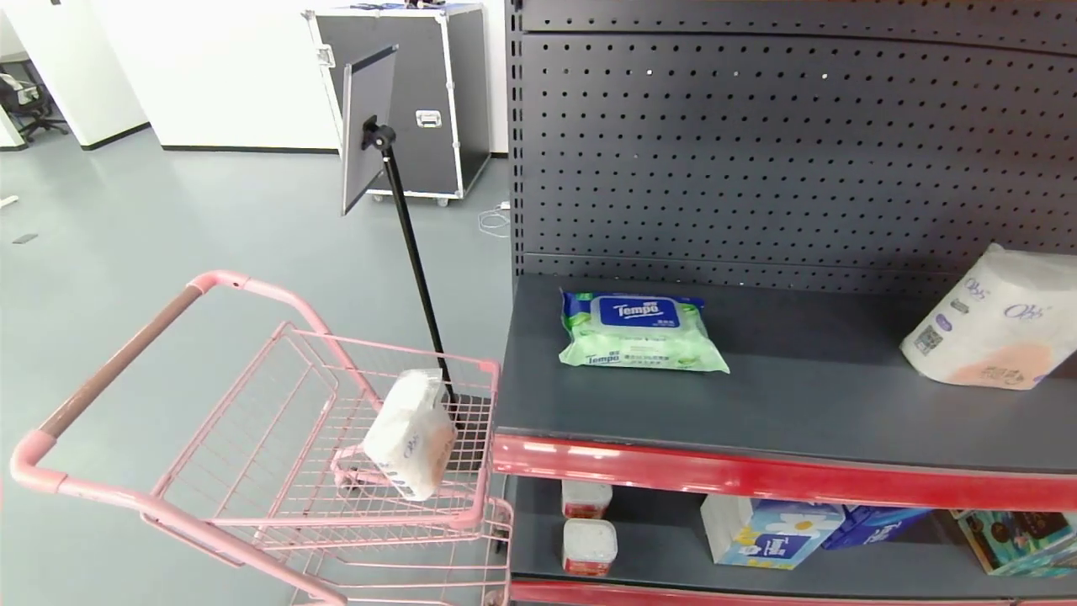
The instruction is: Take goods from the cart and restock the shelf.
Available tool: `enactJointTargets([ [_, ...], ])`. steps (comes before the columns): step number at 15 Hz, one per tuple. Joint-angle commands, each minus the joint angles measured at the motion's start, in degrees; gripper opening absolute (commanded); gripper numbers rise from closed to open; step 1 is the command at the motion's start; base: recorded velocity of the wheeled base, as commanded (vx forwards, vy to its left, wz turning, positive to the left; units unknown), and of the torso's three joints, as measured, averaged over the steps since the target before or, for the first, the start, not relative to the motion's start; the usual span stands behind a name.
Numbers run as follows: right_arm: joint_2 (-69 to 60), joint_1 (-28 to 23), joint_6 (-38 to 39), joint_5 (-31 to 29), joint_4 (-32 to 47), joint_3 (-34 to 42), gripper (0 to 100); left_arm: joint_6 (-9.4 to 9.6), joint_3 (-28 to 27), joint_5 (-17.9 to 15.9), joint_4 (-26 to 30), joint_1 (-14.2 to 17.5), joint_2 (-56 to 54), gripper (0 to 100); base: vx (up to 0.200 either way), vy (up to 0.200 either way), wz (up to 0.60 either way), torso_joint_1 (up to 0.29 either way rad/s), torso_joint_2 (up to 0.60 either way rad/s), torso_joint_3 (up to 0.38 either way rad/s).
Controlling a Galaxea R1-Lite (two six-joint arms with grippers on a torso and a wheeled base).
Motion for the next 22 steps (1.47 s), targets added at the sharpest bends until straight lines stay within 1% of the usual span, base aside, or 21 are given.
enactJointTargets([
  [1,0.02,-0.01,0.0,-0.01,0.06,0.01,100,-0.01,0.0,0.02,0.0,0.0,0.05,100,0.0,0.2,0.0,0.002,0.0,-0.002],
  [6,0.02,0.08,0.0,-0.01,-0.03,0.01,100,-0.01,0.0,0.02,0.0,0.0,0.05,100,0.0,0.2,0.0,0.004,0.0,0.001],
  [13,0.02,-0.01,0.35,-0.01,-0.03,0.01,100,-0.01,0.0,0.02,0.0,0.0,0.05,100,0.0,0.0,0.0,-0.014,0.02,0.015],
  [22,0.02,-0.01,0.35,-0.01,0.06,0.01,100,-0.01,0.0,-0.07,0.0,0.0,0.05,100,0.0,0.0,0.0,-0.14,0.35,0.198],
])
